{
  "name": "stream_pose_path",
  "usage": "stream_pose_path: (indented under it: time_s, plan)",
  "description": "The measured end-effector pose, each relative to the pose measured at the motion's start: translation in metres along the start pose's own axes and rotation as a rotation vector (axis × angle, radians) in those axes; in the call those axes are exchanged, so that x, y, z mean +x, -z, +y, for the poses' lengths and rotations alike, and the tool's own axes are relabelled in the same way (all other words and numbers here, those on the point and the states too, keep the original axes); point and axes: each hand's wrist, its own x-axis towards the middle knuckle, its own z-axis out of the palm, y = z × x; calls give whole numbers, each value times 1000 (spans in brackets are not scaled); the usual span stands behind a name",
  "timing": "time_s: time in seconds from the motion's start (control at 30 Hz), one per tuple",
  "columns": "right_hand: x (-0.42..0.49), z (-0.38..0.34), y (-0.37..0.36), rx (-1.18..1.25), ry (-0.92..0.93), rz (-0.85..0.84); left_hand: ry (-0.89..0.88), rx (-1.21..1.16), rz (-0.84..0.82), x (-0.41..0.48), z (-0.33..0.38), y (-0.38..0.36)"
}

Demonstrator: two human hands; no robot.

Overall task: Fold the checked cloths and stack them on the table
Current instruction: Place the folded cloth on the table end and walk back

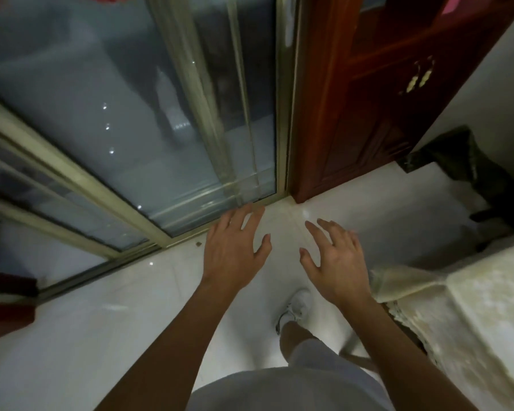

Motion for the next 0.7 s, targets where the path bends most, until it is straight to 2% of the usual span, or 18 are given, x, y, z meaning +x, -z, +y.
stream_pose_path:
  time_s: [0.3, 0.7]
  plan:
    - [133, 124, 44, 11, -278, 126, -305, 26, -57, 201, 91, -33]
    - [178, 243, 82, -31, -651, 193, -659, -24, -154, 361, 224, -79]
